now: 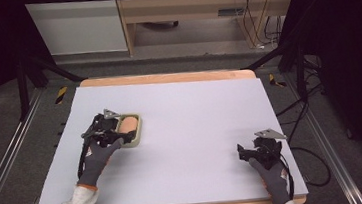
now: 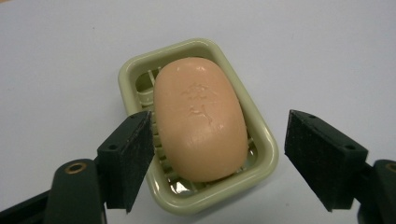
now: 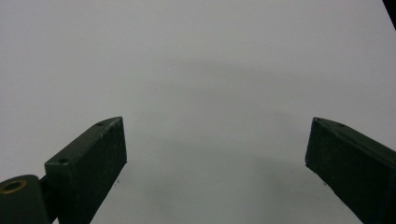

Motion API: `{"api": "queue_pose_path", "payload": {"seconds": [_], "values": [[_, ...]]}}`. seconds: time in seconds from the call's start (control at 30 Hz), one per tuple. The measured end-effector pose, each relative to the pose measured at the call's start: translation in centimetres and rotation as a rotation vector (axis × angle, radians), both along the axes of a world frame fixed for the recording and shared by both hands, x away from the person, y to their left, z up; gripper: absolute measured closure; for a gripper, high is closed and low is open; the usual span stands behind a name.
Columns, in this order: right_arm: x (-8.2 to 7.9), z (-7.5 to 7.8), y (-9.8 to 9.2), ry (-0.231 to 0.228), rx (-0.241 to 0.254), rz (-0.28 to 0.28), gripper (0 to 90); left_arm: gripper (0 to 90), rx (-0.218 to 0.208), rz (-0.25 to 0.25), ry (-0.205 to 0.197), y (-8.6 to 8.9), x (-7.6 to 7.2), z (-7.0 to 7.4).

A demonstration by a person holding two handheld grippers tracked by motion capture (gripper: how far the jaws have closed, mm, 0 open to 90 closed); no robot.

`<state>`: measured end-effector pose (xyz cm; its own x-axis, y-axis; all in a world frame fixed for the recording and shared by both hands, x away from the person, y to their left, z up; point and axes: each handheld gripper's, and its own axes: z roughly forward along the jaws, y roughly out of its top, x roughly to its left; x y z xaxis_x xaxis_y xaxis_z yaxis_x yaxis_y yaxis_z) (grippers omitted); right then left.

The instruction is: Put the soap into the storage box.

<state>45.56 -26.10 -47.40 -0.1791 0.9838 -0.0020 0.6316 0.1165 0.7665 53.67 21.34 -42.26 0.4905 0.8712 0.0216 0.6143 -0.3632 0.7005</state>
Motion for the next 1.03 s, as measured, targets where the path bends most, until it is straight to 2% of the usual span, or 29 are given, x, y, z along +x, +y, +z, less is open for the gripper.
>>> {"api": "queue_pose_path", "payload": {"seconds": [0.1, 0.27, 0.33, 0.53, 0.57, 0.7, 0.77, 0.87, 1.03], "values": [[0.0, 0.0, -0.1, 0.0, 0.002, -0.002, 5.7, 22.8, -0.025, -0.006, -0.021, 0.5, -0.8, 0.1], [-0.1, 0.1, -0.3, -0.001, 0.007, -0.002, 5.7, 22.6, -0.043, -0.017, -0.045, 1.5, -2.1, -0.1], [-0.2, 0.1, -0.4, -0.002, 0.004, 0.0, 5.7, 22.6, -0.067, -0.019, -0.054, 1.9, -2.5, -0.2], [-0.3, 0.2, -0.6, 0.0, 0.006, -0.002, 5.7, 22.6, -0.073, -0.003, -0.094, 3.0, -4.0, -0.6], [-0.4, 0.2, -0.6, -0.002, -0.015, 0.004, 5.7, 22.6, -0.069, 0.005, -0.097, 3.4, -4.4, -0.8], [-0.4, 0.2, -0.6, 0.003, -0.028, 0.002, 5.8, 22.6, -0.072, 0.021, -0.087, 4.3, -5.2, -1.7], [-0.4, 0.2, -0.8, 0.0, -0.032, 0.005, 5.7, 22.7, -0.054, 0.025, -0.083, 5.0, -5.5, -2.1], [-0.5, 0.1, -0.7, 0.005, -0.039, 0.008, 5.7, 22.6, -0.052, 0.05, -0.075, 6.0, -5.9, -2.8], [-0.5, 0.0, -0.8, 0.014, -0.037, 0.004, 5.8, 22.0, -0.068, 0.084, -0.06, 6.9, -6.8, -3.7]]}}
